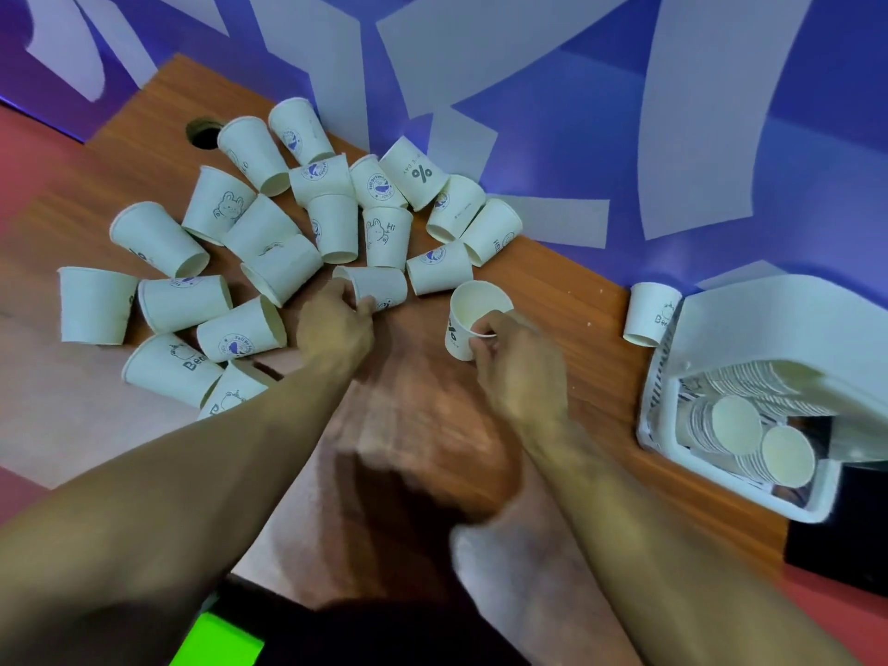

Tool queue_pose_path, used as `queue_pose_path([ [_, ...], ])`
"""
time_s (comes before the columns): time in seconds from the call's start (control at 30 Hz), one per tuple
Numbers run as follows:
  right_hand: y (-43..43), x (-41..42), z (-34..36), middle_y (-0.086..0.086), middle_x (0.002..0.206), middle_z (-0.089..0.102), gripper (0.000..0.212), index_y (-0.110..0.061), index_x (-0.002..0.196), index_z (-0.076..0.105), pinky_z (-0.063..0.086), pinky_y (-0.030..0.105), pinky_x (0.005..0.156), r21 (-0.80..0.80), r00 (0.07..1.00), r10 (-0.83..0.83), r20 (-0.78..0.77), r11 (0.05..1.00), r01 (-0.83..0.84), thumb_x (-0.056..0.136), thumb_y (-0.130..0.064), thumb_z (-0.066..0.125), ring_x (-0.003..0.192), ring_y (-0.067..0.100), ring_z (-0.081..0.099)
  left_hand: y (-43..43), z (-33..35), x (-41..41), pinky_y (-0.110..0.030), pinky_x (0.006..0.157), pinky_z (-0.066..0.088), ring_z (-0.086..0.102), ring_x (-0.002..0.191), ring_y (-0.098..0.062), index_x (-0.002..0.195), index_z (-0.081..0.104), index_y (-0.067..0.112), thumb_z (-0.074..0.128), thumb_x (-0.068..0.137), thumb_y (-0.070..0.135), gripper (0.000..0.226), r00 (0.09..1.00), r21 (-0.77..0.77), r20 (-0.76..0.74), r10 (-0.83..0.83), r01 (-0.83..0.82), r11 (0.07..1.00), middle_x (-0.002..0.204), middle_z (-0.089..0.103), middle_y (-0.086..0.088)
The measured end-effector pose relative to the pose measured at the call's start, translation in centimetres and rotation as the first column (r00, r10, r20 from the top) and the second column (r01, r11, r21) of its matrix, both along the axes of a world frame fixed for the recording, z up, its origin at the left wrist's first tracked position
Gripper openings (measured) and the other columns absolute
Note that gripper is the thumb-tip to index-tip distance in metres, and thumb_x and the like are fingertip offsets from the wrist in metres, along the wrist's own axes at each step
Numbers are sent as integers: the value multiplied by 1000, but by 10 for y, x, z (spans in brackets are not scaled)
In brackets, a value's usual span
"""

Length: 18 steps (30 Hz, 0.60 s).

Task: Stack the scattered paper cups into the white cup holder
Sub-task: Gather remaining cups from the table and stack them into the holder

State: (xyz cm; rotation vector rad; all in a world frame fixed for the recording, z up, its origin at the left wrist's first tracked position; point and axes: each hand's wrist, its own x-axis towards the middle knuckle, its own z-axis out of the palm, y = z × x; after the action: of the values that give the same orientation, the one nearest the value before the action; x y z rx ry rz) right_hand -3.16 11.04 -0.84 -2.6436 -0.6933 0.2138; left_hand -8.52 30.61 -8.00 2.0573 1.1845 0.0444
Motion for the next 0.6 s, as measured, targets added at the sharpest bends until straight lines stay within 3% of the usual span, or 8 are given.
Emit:
queue_pose_path([
  [0.27,-41,-16,21,1,94,66,12,-17,96,67,48,36,65,46,997,-52,61,998,49,84,-19,64,83,26,63,-42,34,-4,-32,63,34,54,76,-27,87,50,19,55,94,34,18,964,187,74,-254,236,954,79,53,-1],
  [0.47,-100,-28,41,0,91,64,8,-20,91,64,51,40,65,117,988,-123,92,987,112,83,-22,64,79,25,63,-98,68,-13,-35,59,44,56,73,-25,86,54,19,53,92,32,15,894,312,129,-429,374,873,80,61,-1],
  [0.6,-156,-38,59,-1,93,63,6,-21,91,65,48,35,65,112,972,-186,145,979,170,85,-22,63,82,24,62,-151,92,-11,-31,53,32,51,65,-23,76,48,21,54,89,32,19,852,427,132,-507,413,805,71,55,1],
])
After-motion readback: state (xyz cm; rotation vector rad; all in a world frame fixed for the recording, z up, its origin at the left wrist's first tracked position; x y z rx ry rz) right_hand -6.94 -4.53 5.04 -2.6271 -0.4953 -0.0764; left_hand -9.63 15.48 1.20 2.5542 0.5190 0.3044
